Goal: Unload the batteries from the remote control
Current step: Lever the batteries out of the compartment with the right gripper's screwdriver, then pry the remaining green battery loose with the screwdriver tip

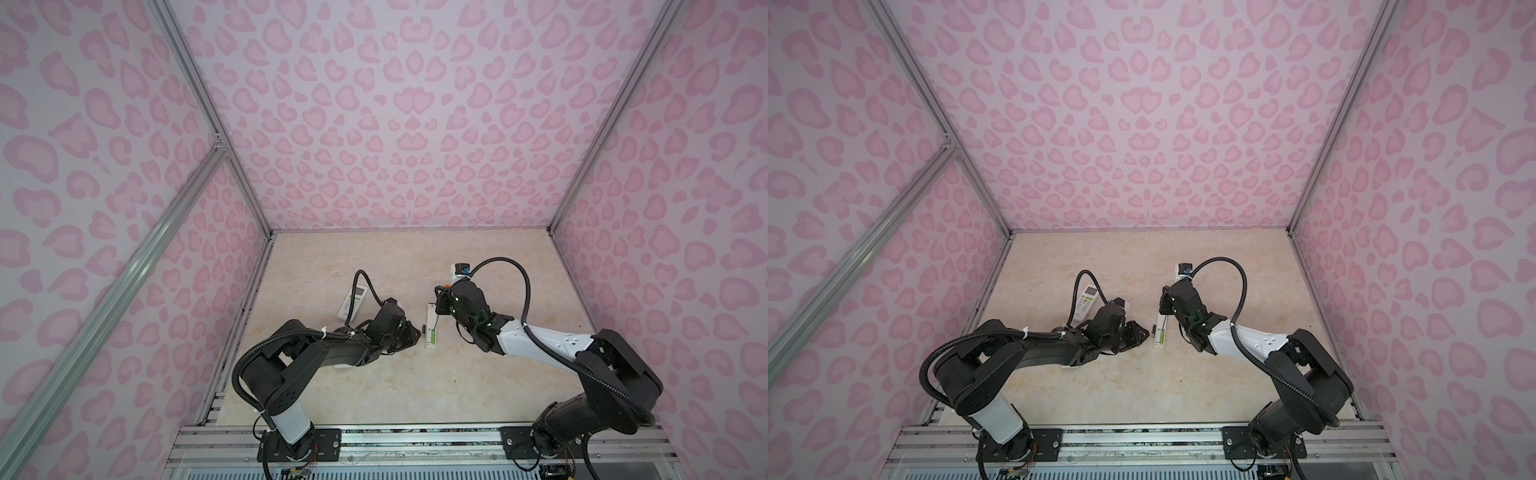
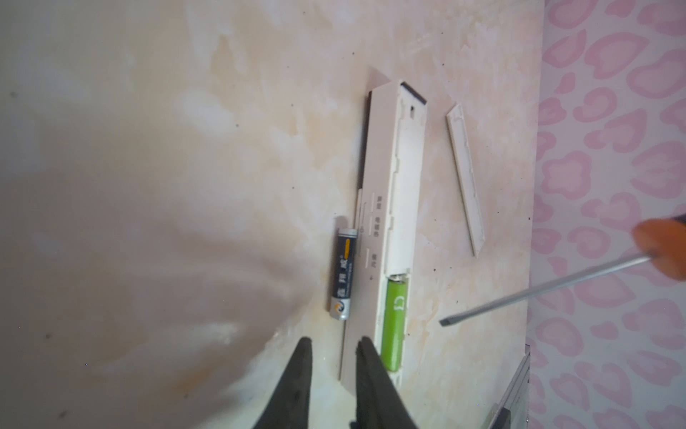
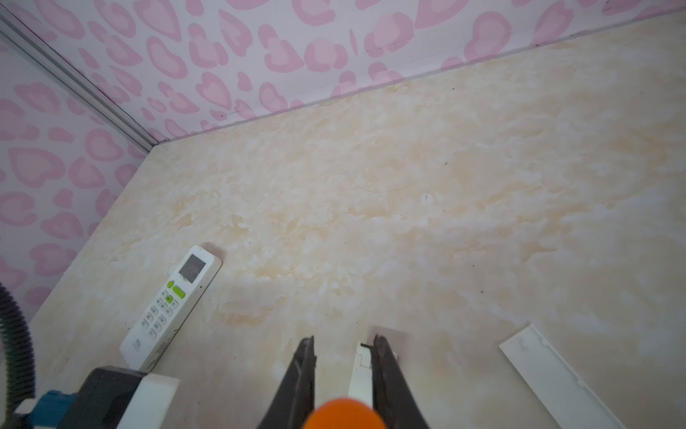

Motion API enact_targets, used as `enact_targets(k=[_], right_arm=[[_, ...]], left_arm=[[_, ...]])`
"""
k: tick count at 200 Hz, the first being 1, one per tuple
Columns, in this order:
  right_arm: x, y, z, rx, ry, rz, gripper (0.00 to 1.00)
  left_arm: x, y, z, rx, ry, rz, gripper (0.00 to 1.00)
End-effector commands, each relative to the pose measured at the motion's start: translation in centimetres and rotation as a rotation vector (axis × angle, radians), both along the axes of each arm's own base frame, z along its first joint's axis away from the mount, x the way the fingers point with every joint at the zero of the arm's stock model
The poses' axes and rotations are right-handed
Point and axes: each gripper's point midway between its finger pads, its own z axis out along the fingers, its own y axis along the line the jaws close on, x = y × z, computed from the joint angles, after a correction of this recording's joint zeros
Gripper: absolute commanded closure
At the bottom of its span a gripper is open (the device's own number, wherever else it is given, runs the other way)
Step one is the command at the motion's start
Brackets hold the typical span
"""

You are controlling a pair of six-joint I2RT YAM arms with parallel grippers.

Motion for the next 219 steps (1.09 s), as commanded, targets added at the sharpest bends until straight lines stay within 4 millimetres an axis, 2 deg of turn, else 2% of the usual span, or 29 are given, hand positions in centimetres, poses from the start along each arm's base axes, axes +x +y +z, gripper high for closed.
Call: enact_targets(k=[1,45,123,161,188,219], right_arm=[[0.1,0.1,-0.8,-0.044,0.011,-0.003,1.00],[0.0,0.3,-1.4,-0.110,0.003,-0.003,1.00],[0.0,0.4,-2.1,-0.153,-0.014,-0.006,1.00],[0.1,0.5,-2.6,-0.143,-0.011,-0.008,1.00],[0.0,0.4,-2.0,-0.135,-0.026,-0.013,1.00],[-0.1,0.0,-0.5,-0.131,-0.060,-0.021,1.00]], left_arm=[[0.0,-0.9,-0.1,-0.005,0.002,-0.030,0.75],[-0.1,-2.3,-0.4,-0.030,0.022,-0.044,0.75],[-0.3,-2.2,-0.9,-0.028,0.039,-0.036,0.76],[-0.5,-2.5,-1.0,-0.043,0.050,-0.039,0.81],[-0.7,-2.7,-1.0,-0.046,0.051,-0.041,0.83],[-0.8,-2.8,-0.8,-0.049,0.049,-0.042,0.84]])
